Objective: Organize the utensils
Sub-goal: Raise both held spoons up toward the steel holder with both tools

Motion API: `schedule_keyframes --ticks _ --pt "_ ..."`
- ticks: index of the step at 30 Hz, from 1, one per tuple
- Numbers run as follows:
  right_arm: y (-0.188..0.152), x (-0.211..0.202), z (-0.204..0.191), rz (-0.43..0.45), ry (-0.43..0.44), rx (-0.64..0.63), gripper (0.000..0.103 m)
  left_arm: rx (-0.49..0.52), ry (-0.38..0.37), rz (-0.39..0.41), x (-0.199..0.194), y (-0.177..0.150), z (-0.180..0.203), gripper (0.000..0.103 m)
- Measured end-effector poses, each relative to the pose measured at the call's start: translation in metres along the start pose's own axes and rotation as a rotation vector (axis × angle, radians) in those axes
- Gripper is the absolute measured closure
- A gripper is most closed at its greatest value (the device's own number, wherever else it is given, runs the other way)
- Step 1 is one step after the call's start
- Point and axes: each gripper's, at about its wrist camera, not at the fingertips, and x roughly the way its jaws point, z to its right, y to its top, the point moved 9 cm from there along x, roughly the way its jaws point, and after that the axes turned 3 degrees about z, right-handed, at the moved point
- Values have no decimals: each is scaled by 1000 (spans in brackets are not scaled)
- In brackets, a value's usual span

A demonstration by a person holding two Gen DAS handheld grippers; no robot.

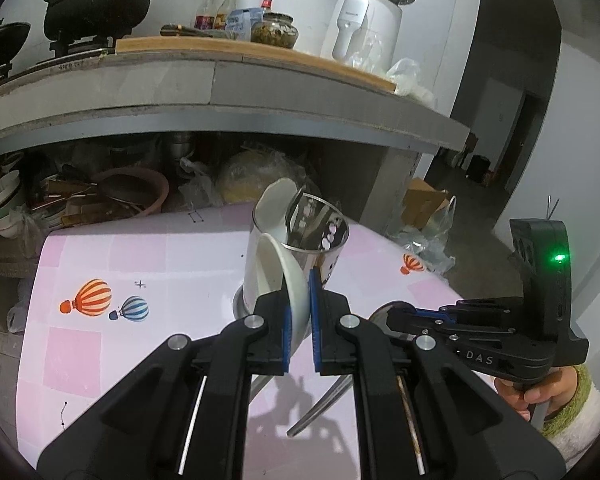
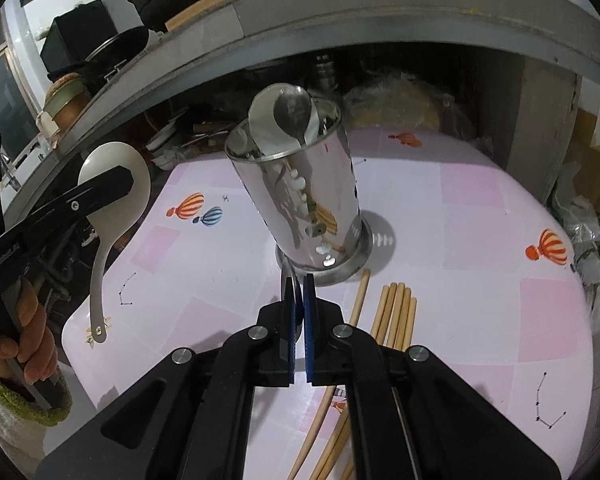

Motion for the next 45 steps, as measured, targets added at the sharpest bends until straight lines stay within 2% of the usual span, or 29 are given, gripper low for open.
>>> schedule_keyframes --ticks 12,31,38,45 --pt "29 -41 -12 83 16 -39 99 -27 -39 75 -19 28 4 96" --pt "55 -59 -18 127 36 -58 99 -40 -58 134 -31 55 11 96" --pt "78 -76 -17 158 45 -75 99 -45 -73 157 -32 72 17 96" --pt "117 -95 -5 191 32 -98 99 -69 -99 209 -32 106 24 96"
